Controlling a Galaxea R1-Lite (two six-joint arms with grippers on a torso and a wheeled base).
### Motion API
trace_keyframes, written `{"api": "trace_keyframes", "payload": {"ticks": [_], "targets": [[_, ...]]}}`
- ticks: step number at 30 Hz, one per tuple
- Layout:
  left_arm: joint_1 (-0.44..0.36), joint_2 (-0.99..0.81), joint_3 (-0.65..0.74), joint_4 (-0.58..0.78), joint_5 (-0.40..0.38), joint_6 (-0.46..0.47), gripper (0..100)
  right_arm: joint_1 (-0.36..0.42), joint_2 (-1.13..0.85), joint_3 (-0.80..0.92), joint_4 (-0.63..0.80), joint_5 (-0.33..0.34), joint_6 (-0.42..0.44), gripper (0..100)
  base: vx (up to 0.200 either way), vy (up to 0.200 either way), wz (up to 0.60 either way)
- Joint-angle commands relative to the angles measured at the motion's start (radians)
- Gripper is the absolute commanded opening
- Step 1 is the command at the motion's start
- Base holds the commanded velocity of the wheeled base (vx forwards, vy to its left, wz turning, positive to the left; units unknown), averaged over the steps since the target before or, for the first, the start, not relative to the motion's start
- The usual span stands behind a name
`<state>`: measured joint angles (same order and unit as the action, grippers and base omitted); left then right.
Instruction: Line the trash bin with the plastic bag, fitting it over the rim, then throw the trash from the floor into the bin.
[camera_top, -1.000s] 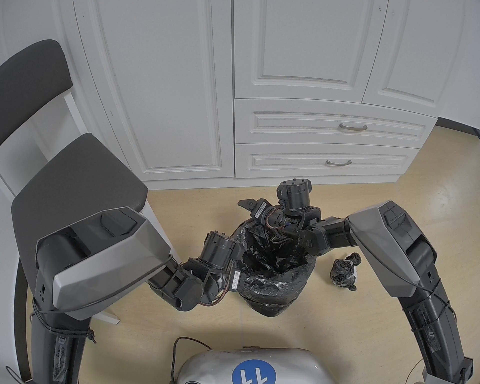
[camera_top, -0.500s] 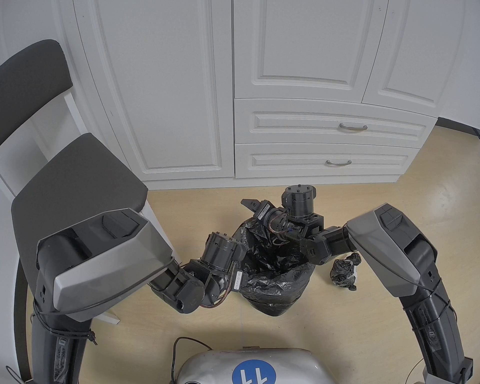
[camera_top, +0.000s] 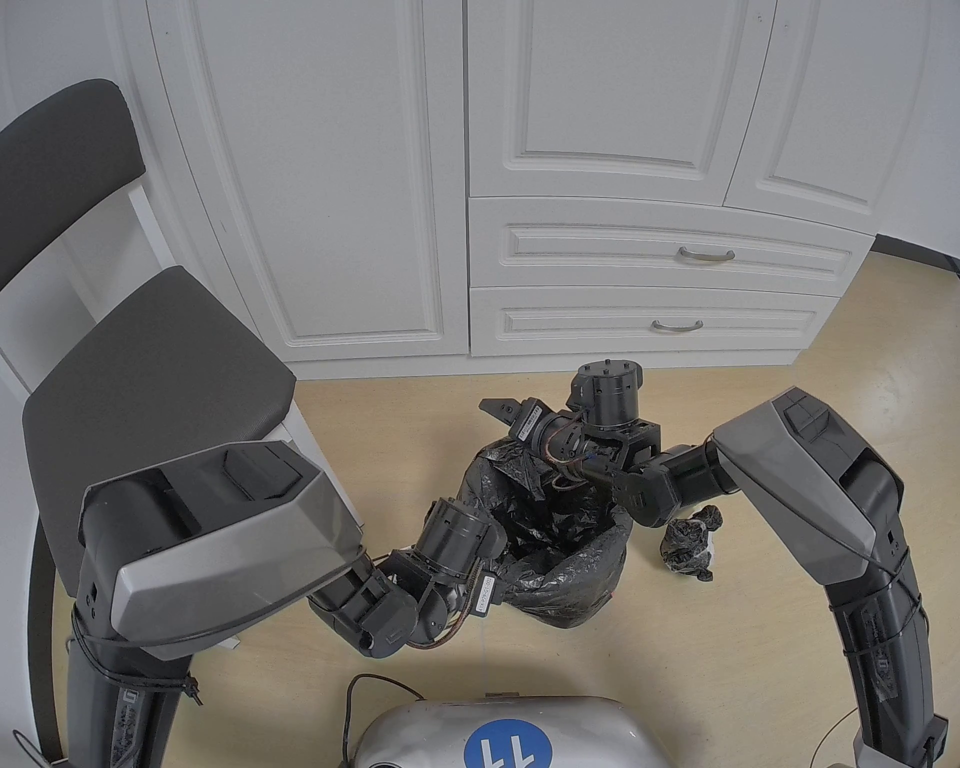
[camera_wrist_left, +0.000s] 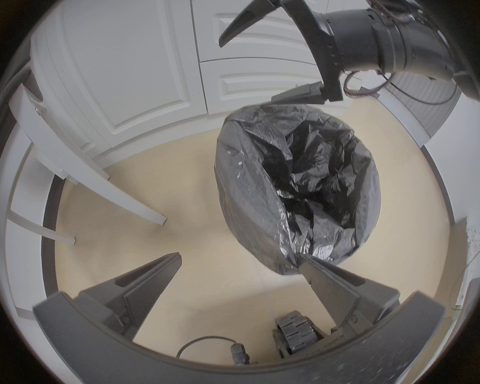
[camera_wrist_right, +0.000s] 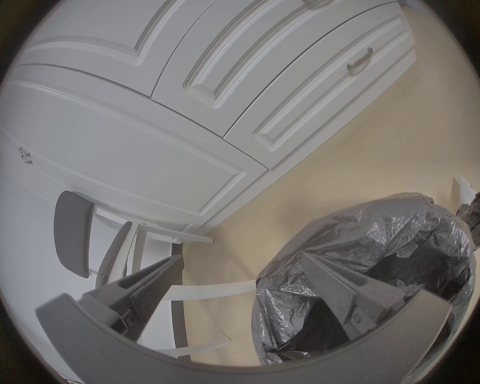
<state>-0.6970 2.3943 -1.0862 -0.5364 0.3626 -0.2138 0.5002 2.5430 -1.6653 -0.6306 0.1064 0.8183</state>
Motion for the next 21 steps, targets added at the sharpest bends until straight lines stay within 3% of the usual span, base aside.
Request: {"api": "trace_keyframes", "payload": {"ticks": [1, 5, 7, 12, 15, 16, 21], "targets": [[0.007, -0.001, -0.011, -0.027, 0.001, -0.001, 100, -0.003, -0.038, 0.019, 0.000, 0.001, -0.001, 100, 0.000, 0.000, 0.00], [0.024, -0.010, -0.012, -0.057, 0.003, 0.002, 100, -0.009, -0.081, 0.044, 0.011, 0.003, -0.004, 100, 0.000, 0.000, 0.00], [0.028, -0.046, 0.002, -0.057, 0.001, 0.002, 100, -0.015, -0.138, 0.096, 0.042, 0.026, -0.051, 100, 0.000, 0.000, 0.00], [0.028, -0.102, 0.065, -0.062, 0.001, 0.002, 100, -0.023, -0.240, 0.231, 0.250, 0.081, -0.283, 100, 0.000, 0.000, 0.00], [0.030, -0.119, 0.095, -0.070, 0.001, 0.001, 100, -0.035, -0.237, 0.263, 0.321, 0.093, -0.370, 100, 0.000, 0.000, 0.00], [0.034, -0.144, 0.127, -0.088, 0.001, -0.001, 100, -0.046, -0.233, 0.292, 0.359, 0.127, -0.430, 100, 0.000, 0.000, 0.00], [0.051, -0.199, 0.215, -0.166, -0.002, 0.002, 100, -0.057, -0.207, 0.381, 0.356, 0.188, -0.507, 100, 0.000, 0.000, 0.00]]}}
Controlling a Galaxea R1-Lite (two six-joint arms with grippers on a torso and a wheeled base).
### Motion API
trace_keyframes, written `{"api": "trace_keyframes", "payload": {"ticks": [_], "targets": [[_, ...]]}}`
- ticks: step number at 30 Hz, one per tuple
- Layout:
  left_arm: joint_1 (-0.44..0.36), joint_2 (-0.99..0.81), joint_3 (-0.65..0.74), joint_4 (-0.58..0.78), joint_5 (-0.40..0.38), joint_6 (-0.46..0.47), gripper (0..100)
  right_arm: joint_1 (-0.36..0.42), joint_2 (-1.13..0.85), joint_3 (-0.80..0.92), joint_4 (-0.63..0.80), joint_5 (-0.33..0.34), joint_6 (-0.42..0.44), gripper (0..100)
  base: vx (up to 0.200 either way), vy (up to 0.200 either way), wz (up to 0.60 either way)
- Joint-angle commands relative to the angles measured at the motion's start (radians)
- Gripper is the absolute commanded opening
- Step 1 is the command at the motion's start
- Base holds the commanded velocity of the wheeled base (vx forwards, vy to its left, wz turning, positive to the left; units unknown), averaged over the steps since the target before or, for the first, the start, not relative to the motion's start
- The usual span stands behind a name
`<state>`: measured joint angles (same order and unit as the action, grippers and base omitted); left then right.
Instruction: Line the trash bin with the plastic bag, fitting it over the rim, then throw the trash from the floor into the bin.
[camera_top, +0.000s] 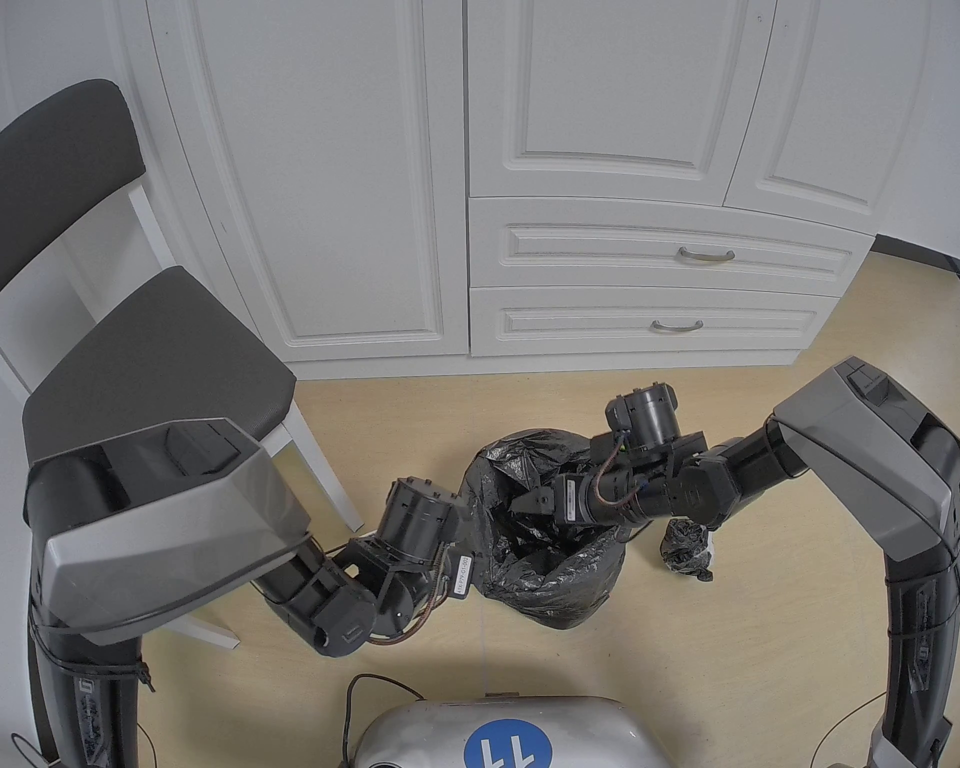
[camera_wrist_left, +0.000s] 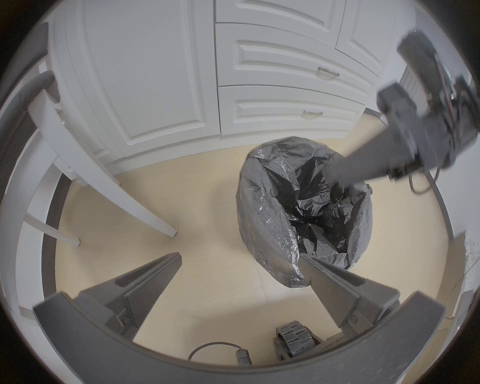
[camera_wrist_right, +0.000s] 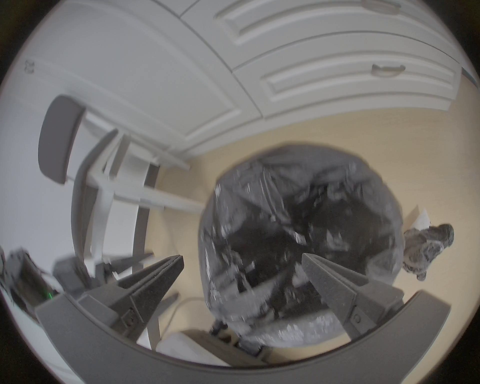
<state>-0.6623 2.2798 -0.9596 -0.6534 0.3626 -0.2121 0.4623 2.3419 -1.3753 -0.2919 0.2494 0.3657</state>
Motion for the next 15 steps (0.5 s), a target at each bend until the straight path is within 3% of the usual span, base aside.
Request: {"api": "trace_keyframes", "payload": {"ticks": [1, 10, 15], "targets": [[0.017, -0.091, 0.110, -0.078, -0.005, 0.002, 100, -0.022, 0.019, 0.091, 0.017, 0.045, -0.059, 100, 0.000, 0.000, 0.00], [0.013, -0.175, 0.200, -0.114, -0.007, 0.005, 100, -0.040, -0.001, 0.157, 0.023, 0.051, -0.068, 100, 0.000, 0.000, 0.00], [0.015, -0.215, 0.222, -0.115, -0.008, 0.005, 100, -0.039, -0.055, 0.206, 0.019, 0.102, -0.110, 100, 0.000, 0.000, 0.00]]}}
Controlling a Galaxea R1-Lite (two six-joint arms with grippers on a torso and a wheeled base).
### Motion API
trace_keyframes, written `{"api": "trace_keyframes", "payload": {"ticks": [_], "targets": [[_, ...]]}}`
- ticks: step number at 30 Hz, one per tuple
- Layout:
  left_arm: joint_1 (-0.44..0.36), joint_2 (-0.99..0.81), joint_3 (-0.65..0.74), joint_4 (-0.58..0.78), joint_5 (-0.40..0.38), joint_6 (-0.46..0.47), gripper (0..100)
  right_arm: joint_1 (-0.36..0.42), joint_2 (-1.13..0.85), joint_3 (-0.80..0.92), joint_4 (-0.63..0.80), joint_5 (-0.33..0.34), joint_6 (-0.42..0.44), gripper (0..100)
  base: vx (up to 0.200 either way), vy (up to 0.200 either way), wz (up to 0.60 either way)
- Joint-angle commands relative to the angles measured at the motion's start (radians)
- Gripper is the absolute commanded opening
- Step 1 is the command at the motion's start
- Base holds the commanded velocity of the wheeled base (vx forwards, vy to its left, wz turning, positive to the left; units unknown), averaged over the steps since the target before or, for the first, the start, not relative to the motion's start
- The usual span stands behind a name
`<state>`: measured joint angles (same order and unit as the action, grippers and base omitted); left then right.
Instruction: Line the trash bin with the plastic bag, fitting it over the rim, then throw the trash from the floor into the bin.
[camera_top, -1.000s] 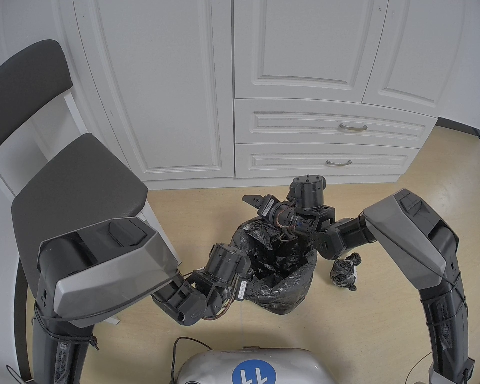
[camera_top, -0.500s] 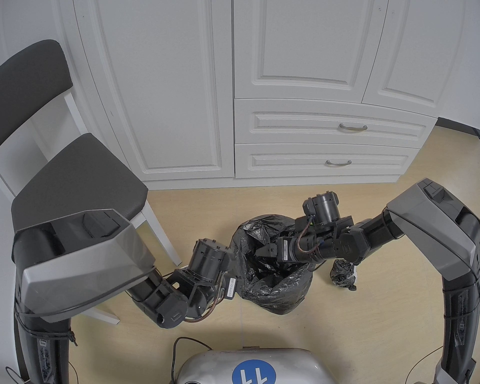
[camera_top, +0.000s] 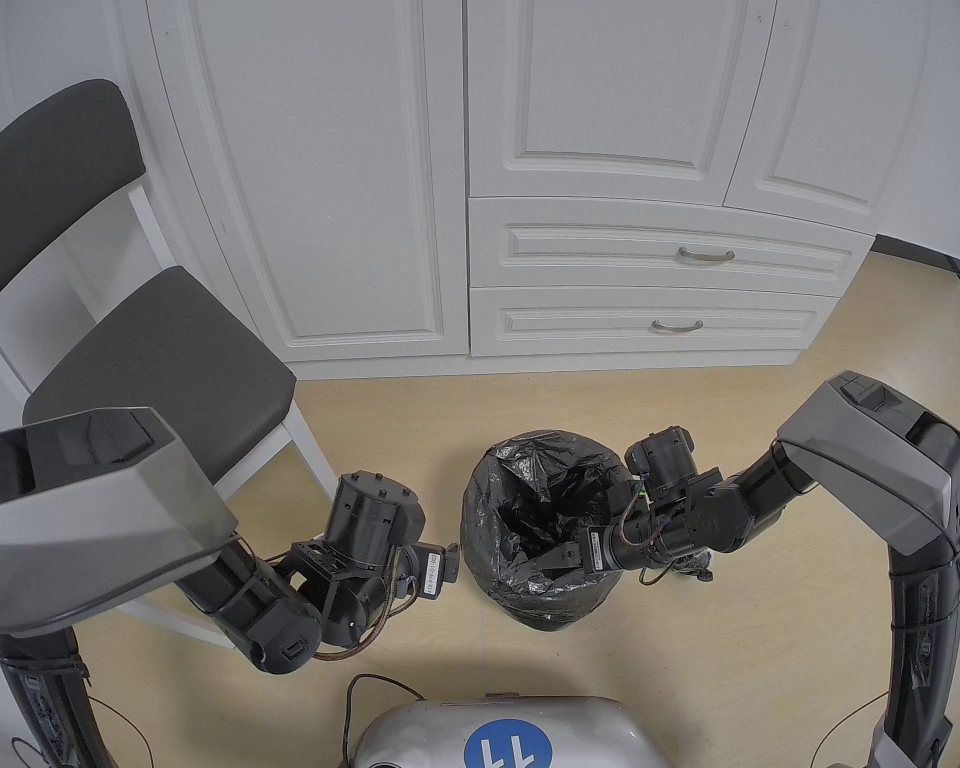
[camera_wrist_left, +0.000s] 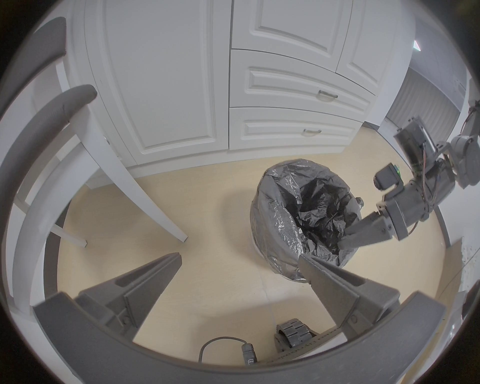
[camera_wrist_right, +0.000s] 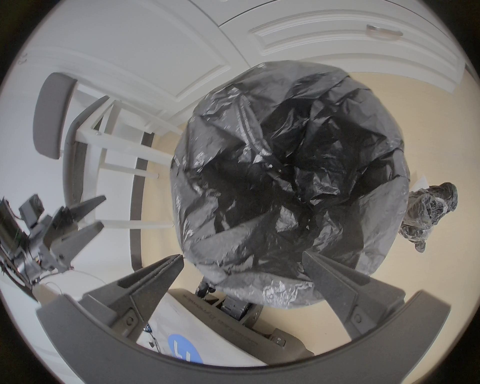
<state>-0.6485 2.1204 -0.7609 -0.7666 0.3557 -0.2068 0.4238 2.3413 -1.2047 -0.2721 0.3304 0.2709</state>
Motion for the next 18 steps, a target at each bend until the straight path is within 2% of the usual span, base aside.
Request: {"api": "trace_keyframes", "payload": {"ticks": [1, 5, 9, 15, 18], "targets": [[0.001, -0.059, 0.026, -0.002, -0.001, 0.000, 100, 0.000, -0.062, 0.037, -0.002, 0.021, -0.013, 100, 0.000, 0.000, 0.00], [0.000, -0.091, 0.051, -0.016, -0.012, 0.001, 100, 0.000, -0.148, 0.045, -0.001, 0.022, 0.019, 100, 0.000, 0.000, 0.00], [0.000, -0.135, 0.087, -0.036, -0.014, 0.000, 100, -0.005, -0.292, 0.071, -0.002, 0.022, 0.091, 100, 0.000, 0.000, 0.00], [-0.005, -0.183, 0.120, -0.100, -0.006, -0.011, 100, -0.030, -0.456, 0.166, -0.039, 0.019, 0.077, 100, 0.000, 0.000, 0.00], [-0.002, -0.284, 0.178, -0.138, -0.006, -0.013, 100, -0.025, -0.602, 0.283, -0.061, 0.001, 0.074, 100, 0.000, 0.000, 0.00]]}}
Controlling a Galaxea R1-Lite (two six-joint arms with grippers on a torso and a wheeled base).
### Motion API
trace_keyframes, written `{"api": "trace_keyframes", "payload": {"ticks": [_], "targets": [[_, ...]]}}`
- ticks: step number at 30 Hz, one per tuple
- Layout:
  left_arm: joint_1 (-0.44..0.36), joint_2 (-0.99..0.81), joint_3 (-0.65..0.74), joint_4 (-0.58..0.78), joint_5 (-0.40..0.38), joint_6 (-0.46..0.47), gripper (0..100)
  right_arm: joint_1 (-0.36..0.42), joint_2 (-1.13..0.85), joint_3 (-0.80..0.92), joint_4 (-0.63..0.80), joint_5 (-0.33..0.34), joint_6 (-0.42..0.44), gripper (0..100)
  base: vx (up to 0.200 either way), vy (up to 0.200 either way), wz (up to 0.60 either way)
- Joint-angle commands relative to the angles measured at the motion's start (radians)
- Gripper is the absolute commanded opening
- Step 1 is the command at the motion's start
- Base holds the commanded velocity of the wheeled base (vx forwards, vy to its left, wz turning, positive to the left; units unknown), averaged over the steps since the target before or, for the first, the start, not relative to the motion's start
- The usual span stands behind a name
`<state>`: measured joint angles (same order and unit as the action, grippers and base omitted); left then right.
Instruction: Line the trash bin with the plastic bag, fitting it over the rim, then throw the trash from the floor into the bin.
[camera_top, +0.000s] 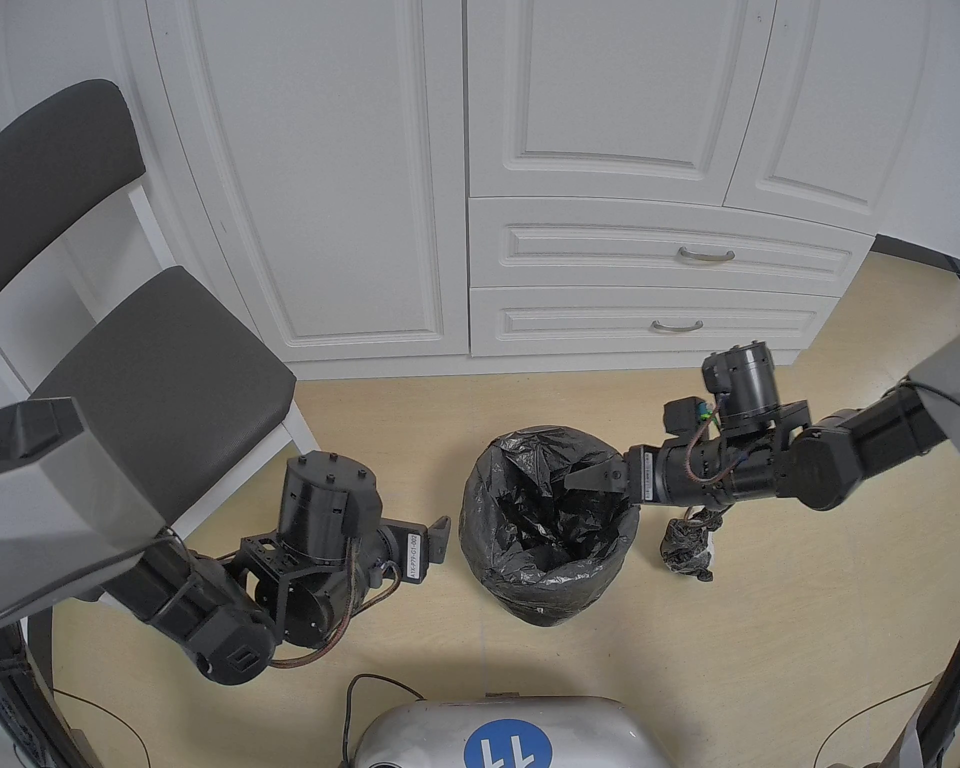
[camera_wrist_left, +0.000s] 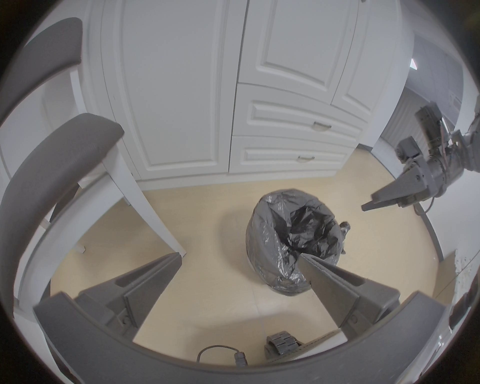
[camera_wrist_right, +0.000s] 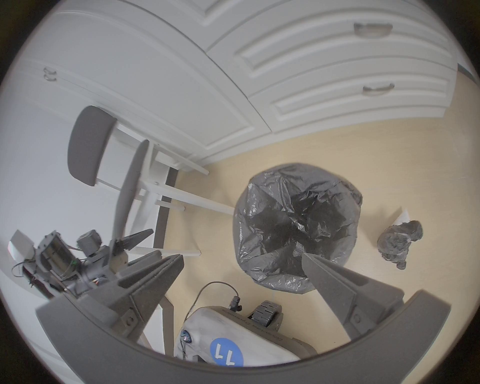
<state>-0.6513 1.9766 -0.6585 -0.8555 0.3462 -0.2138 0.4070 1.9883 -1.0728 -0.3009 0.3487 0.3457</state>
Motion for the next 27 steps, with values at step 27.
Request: {"api": "trace_keyframes", "payload": {"ticks": [27], "targets": [[0.021, -0.624, -0.001, 0.503, -0.012, -0.010, 100, -0.169, -0.997, 0.597, -0.018, -0.298, -0.508, 100, 0.000, 0.000, 0.00]]}}
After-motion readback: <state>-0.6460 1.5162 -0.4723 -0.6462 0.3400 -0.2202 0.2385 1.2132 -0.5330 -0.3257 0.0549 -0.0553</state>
